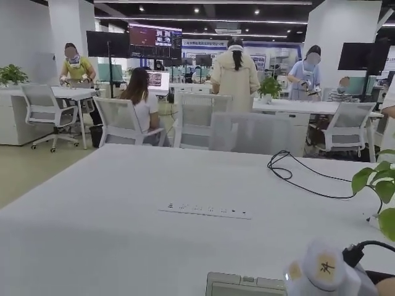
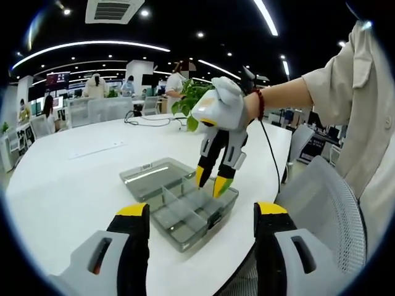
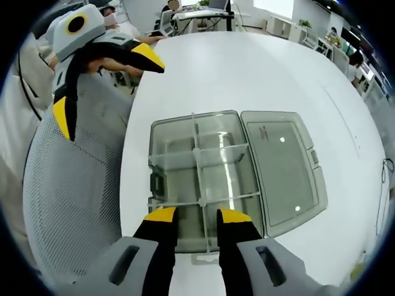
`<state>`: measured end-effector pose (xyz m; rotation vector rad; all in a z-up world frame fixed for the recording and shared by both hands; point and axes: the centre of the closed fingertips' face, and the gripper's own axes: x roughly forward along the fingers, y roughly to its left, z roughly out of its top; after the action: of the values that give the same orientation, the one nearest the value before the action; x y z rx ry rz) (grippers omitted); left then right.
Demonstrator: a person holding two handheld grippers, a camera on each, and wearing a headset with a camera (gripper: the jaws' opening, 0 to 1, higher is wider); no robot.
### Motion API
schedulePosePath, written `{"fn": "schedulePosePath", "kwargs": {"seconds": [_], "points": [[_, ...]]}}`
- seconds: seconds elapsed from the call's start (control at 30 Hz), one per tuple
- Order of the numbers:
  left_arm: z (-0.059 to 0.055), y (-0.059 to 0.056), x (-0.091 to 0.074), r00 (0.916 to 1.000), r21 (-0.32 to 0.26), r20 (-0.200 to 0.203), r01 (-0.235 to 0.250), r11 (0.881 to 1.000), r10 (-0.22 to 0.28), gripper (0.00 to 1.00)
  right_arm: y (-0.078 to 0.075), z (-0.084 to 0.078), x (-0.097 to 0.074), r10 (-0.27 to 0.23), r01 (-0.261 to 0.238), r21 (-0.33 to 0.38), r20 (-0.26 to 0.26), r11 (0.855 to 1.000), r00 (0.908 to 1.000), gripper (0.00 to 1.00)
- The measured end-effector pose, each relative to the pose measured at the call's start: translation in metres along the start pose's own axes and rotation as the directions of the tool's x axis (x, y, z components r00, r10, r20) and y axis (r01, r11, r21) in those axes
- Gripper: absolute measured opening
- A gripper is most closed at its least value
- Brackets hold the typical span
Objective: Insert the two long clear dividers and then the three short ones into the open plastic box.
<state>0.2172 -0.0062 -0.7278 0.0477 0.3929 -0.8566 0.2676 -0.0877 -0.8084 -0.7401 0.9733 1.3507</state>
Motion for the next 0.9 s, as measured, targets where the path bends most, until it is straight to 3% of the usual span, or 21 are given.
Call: {"fn": "schedulePosePath", "kwargs": {"seconds": [0.2, 0.33, 0.43, 0.53, 0.63, 0.67, 0.7, 0.73, 0.9], "points": [[0.004, 0.006, -0.007, 0.9996, 0.029, -0.025, -0.009, 1.0, 0.01, 0.72, 0.005, 0.002, -0.022, -0.061, 0.053, 0.086, 0.086, 0.995, 0.9945, 0.34], [0.002, 0.011, -0.014, 0.9984, 0.04, -0.048, -0.027, 0.999, 0.029, 0.74, 0.009, 0.002, -0.04, -0.135, 0.106, 0.167, 0.171, 0.98, 0.976, 0.45], [0.001, 0.016, -0.021, 0.9973, 0.035, -0.056, -0.045, 0.998, 0.047, 0.75, 0.012, 0.003, -0.054, -0.191, 0.132, 0.245, 0.238, 0.961, 0.9524, 0.53], [0.001, 0.02, -0.027, 0.9964, 0.023, -0.059, -0.06, 0.998, 0.061, 0.76, 0.013, 0.001, -0.066, -0.273, 0.184, 0.299, 0.293, 0.936, 0.9162, 0.63], [-0.002, 0.021, -0.031, 0.9947, 0.017, -0.076, -0.069, 0.998, 0.07, 0.78, 0.018, -0.006, -0.073, -0.32, 0.214, 0.334, 0.302, 0.918, 0.898, 0.7], [-0.003, 0.021, -0.033, 0.994, 0.018, -0.083, -0.07, 0.997, 0.071, 0.78, 0.02, -0.007, -0.076, -0.338, 0.219, 0.354, 0.321, 0.909, 0.8846, 0.71], [-0.003, 0.021, -0.034, 0.9938, 0.02, -0.083, -0.073, 0.997, 0.074, 0.79, 0.021, -0.007, -0.077, -0.345, 0.217, 0.367, 0.33, 0.904, 0.8786, 0.72], [-0.002, 0.022, -0.036, 0.9937, 0.019, -0.08, -0.077, 0.997, 0.078, 0.8, 0.024, -0.008, -0.08, -0.359, 0.21, 0.399, 0.348, 0.893, 0.8661, 0.73], [0.0, 0.024, -0.042, 0.9933, -0.001, -0.07, -0.092, 0.996, 0.092, 0.84, 0.034, -0.015, -0.09, -0.402, 0.214, 0.443, 0.389, 0.871, 0.8293, 0.83]]}}
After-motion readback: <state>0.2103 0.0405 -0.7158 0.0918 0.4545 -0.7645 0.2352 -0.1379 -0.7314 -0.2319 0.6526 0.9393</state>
